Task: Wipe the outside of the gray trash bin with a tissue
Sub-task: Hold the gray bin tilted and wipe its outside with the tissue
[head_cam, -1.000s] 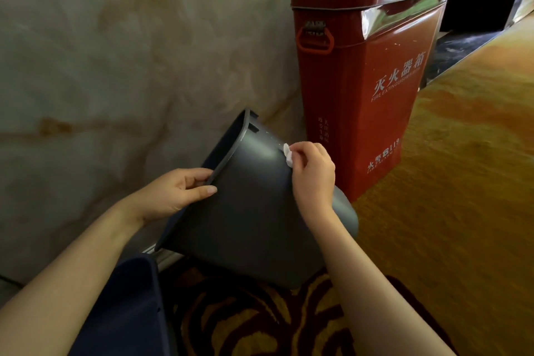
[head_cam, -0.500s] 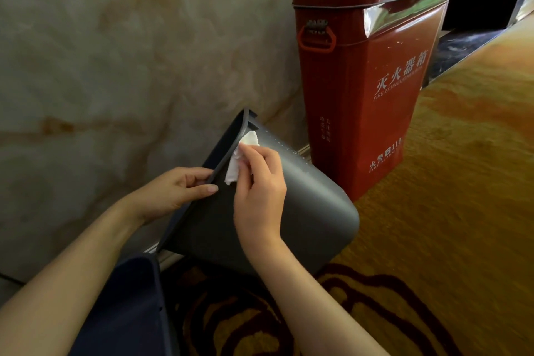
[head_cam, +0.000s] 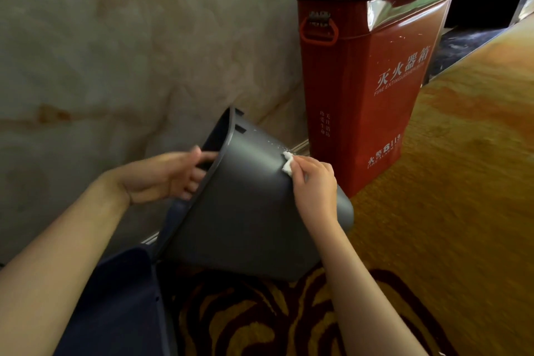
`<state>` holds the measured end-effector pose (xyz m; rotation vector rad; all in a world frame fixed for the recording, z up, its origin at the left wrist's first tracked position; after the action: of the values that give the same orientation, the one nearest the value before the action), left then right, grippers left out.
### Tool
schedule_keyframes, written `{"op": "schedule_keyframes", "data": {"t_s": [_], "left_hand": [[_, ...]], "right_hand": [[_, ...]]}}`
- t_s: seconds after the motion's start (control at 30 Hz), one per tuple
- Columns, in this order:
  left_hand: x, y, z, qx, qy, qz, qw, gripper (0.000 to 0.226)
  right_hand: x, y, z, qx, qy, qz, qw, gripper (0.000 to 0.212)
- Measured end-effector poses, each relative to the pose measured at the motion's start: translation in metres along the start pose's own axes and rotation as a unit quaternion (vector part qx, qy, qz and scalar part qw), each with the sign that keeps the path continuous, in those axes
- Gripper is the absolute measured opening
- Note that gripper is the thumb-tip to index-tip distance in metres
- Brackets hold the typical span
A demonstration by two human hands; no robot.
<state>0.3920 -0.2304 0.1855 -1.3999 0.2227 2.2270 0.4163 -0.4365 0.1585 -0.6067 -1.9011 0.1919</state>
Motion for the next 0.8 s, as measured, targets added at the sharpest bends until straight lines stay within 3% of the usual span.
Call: {"op": "schedule_keyframes", "data": {"t_s": [0.07, 0.17, 0.23, 0.37, 0.53, 0.63, 0.8], "left_hand": [[-0.018, -0.004, -0.009, -0.039, -0.01, 0.074, 0.996, 0.079], [-0.041, -0.022, -0.019, -0.189, -0.044, 0.066, 0.979, 0.044], [-0.045, -0.018, -0.019, -0.227, -0.062, 0.055, 0.97, 0.023], [-0.042, -0.017, -0.009, -0.287, -0.069, 0.042, 0.954, 0.02], [-0.041, -0.004, -0.004, -0.276, -0.008, 0.008, 0.961, 0.029], [-0.047, 0.002, -0.002, -0.266, 0.034, -0.004, 0.963, 0.03], [-0.042, 0.007, -0.003, -0.253, 0.048, -0.008, 0.966, 0.03]], "right_hand": [[0.009, 0.002, 0.01, 0.004, -0.017, -0.001, 1.0, 0.024], [0.018, 0.006, 0.026, 0.005, -0.023, 0.004, 1.0, 0.024], [0.02, 0.004, 0.031, -0.006, -0.019, 0.003, 1.0, 0.023], [0.032, 0.002, 0.032, -0.017, -0.031, -0.008, 0.999, 0.023], [0.093, 0.007, 0.025, -0.018, -0.153, -0.067, 0.986, 0.021], [0.117, 0.005, 0.018, -0.06, -0.2, -0.089, 0.974, 0.016], [0.088, 0.004, 0.017, -0.082, -0.159, -0.053, 0.982, 0.018]]}}
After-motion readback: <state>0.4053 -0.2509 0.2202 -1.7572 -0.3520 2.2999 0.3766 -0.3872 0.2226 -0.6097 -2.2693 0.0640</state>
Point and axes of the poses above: each hand's wrist, its own z-axis away from the middle knuckle, its own y-axis out of the palm, x = y × z, the point moved 10 cm from there along -z, towards the middle knuckle, and after that the axes turned 5 degrees about -y, right-handed, at the moved point
